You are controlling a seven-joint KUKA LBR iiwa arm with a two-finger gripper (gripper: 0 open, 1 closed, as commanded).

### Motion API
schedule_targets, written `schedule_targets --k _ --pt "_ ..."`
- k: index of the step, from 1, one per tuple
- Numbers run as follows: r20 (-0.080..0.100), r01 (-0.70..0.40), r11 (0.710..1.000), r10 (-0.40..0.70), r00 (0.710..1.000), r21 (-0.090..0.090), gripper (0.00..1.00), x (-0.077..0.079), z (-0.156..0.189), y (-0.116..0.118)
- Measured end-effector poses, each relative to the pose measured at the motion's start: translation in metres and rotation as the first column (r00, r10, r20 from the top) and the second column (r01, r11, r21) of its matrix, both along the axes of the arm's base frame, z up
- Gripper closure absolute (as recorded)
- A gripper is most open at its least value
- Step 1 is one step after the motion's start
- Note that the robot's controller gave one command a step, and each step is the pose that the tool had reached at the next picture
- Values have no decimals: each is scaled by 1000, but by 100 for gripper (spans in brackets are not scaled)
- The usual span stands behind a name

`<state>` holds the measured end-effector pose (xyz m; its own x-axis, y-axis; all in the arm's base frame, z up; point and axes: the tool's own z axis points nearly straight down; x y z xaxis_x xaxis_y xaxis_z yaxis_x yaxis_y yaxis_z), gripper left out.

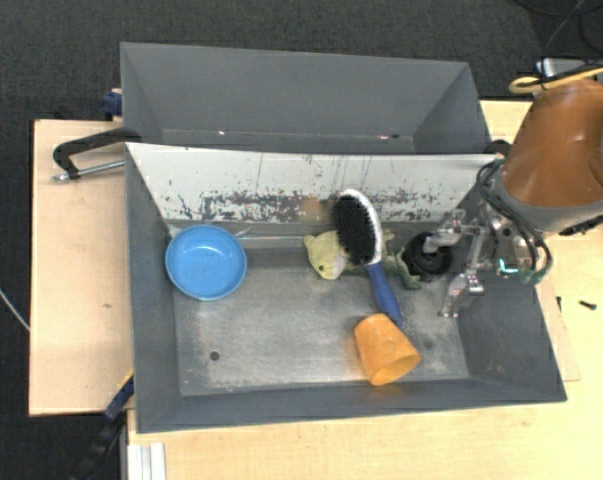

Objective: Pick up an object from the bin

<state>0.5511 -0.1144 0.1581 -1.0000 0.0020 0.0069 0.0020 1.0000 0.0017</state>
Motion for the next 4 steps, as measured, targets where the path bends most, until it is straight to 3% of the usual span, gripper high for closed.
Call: schedule_targets --k 1,2,3,4 --pt "22 -266 964 266 964 -9 0 46 152 -29" --pt "15 -572 820 572 820 -11 0 2 199 -41" --pt "5 -352 936 352 936 3 0 42 76 1" --pt "29 -511 859 512 859 -18 0 53 -54 39"
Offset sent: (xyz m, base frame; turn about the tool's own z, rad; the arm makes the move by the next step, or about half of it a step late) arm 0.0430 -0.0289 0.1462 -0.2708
